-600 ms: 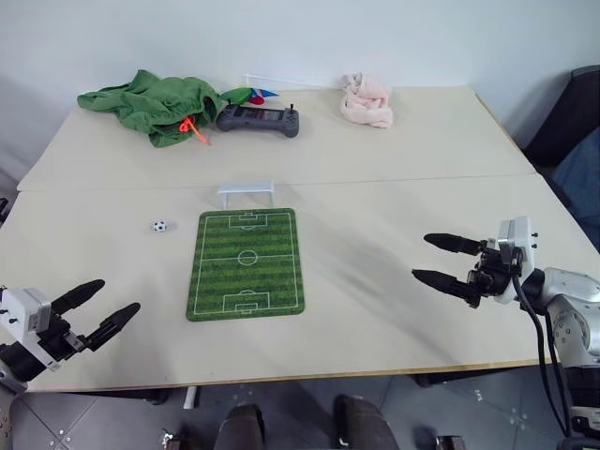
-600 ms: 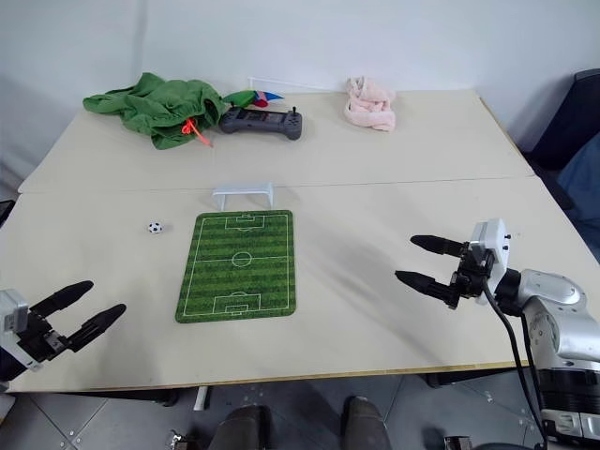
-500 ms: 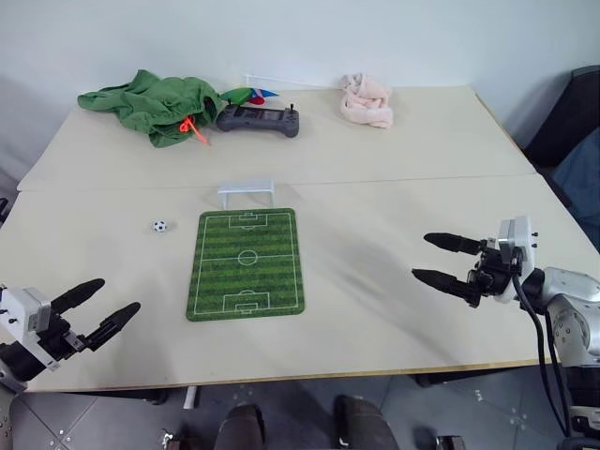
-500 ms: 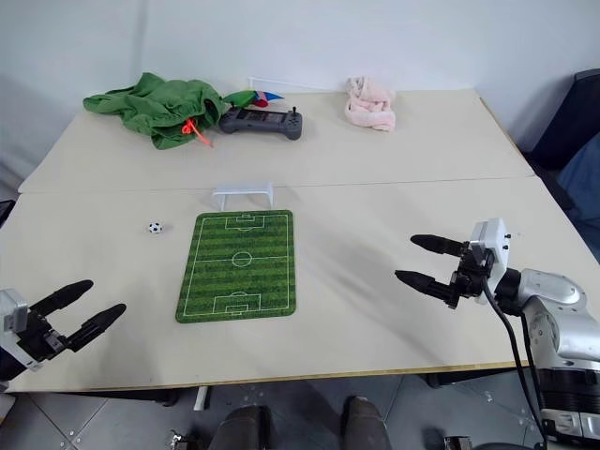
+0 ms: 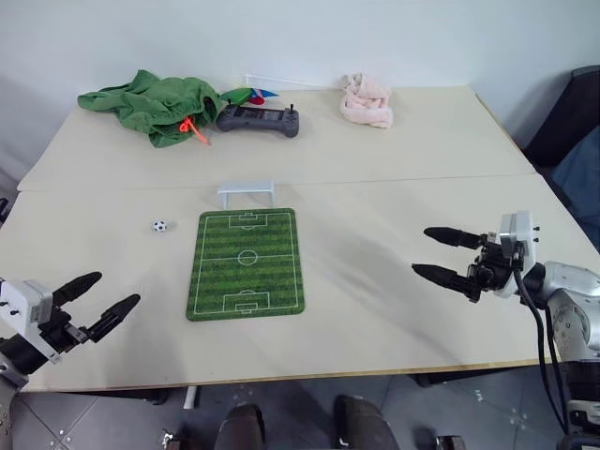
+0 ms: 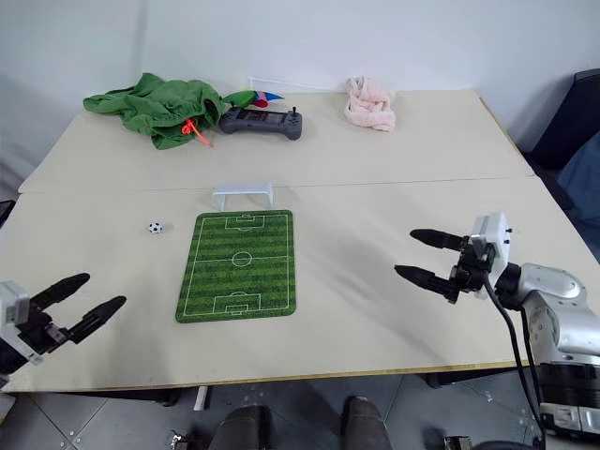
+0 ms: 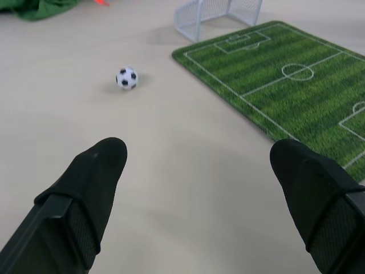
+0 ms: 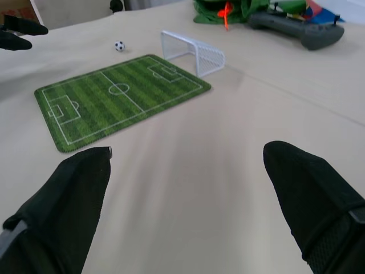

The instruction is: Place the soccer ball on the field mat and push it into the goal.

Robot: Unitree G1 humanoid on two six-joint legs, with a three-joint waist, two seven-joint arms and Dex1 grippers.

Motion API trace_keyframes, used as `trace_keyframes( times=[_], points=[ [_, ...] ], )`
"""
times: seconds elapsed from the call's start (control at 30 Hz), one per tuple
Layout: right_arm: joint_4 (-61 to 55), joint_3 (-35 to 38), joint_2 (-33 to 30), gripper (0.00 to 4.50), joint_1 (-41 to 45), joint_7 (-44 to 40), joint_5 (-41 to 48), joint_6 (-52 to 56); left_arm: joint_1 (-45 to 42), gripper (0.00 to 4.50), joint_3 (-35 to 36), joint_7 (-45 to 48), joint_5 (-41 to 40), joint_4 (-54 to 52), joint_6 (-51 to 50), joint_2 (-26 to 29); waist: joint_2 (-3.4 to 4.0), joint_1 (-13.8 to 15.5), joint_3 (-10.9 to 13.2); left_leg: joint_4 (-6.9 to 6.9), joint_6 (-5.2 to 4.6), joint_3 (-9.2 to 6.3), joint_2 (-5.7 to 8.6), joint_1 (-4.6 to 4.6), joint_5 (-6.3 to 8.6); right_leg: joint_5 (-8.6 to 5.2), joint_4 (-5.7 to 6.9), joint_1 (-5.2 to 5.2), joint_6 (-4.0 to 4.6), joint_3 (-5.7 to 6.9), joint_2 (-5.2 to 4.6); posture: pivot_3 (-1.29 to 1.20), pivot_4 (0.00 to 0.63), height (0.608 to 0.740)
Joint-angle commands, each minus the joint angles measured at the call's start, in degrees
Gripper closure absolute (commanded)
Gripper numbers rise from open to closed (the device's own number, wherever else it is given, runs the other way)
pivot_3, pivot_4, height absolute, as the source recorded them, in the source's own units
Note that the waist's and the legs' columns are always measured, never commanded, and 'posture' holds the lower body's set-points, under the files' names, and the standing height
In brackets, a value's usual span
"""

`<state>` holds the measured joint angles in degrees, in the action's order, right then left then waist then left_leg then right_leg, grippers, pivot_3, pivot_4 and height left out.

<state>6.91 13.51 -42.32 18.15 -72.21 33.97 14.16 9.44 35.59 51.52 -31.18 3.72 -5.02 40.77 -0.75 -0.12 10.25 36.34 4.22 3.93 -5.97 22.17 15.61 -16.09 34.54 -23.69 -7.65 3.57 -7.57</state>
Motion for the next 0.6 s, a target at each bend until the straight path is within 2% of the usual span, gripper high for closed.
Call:
trace_keyframes(
  times=[0.03,0.37,0.6],
  points=[
    [-1.22,1.63,0.08,0.00,1.34,-0.44,2.16,0.69,-1.78,0.02,2.08,-1.98,0.62,0.35,0.96,1.56,0.00,0.01,0.00,0.00,0.00,0.00,0.00,0.00,0.00,0.00,0.00,0.00,0.00,0.00,0.00,0.00,0.150,0.740],
    [-1.38,2.07,0.38,0.00,2.02,0.24,3.08,1.33,-9.63,0.02,-0.92,-6.45,4.04,4.58,1.28,1.74,0.00,0.06,0.00,0.03,0.01,0.01,0.01,0.00,-0.01,0.01,0.08,0.00,-0.01,0.00,0.00,0.00,0.150,0.740],
    [-2.58,2.48,0.75,0.00,1.75,1.29,3.57,1.69,-22.32,0.02,-7.79,-10.05,7.65,14.57,-1.91,1.19,0.00,0.36,0.00,0.07,0.01,0.01,0.00,0.01,-0.01,0.01,0.13,-0.01,-0.03,0.01,0.02,0.00,0.150,0.740]
  ],
)
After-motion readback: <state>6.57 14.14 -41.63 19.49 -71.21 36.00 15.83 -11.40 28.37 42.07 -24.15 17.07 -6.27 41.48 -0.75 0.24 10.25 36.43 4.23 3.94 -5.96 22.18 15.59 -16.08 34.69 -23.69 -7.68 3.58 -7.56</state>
